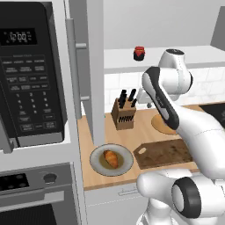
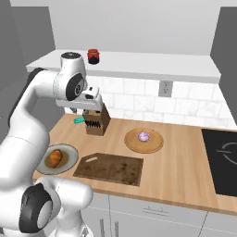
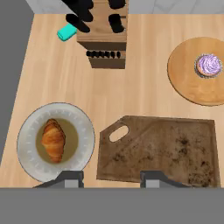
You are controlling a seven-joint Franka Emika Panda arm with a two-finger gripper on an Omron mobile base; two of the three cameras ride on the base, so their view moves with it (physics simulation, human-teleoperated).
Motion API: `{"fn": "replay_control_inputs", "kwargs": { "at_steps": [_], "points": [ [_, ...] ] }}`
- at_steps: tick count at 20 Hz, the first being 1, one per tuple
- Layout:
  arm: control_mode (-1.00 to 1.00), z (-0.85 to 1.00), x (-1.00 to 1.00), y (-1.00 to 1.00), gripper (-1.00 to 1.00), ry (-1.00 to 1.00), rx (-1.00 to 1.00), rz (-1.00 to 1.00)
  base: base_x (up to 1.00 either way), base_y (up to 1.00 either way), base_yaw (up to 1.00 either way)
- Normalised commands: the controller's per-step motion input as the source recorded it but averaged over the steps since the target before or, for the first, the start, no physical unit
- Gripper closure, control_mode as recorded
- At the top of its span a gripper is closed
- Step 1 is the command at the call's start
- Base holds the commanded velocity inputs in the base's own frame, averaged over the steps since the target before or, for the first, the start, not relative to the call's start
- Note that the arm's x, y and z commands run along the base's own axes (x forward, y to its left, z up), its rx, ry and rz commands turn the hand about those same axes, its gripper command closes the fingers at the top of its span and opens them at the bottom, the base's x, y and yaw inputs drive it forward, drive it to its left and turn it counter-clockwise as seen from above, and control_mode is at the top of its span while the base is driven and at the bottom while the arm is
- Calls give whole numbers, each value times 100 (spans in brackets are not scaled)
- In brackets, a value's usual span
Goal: From the different types of pastries on the counter, select a croissant and place it on the cutting board. Then retrieve a jar of jam from the cabinet and place it alongside the croissant on the cutting board.
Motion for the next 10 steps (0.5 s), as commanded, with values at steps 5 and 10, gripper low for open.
{"fn": "replay_control_inputs", "kwargs": {
  "at_steps": [5, 10],
  "points": [
    [-100, -14, -46, 26, -100, -1, 0, 10, 0, 0, 0],
    [-100, -73, -71, 41, -100, 1, 0, 19, 0, 0, 0]
  ]
}}
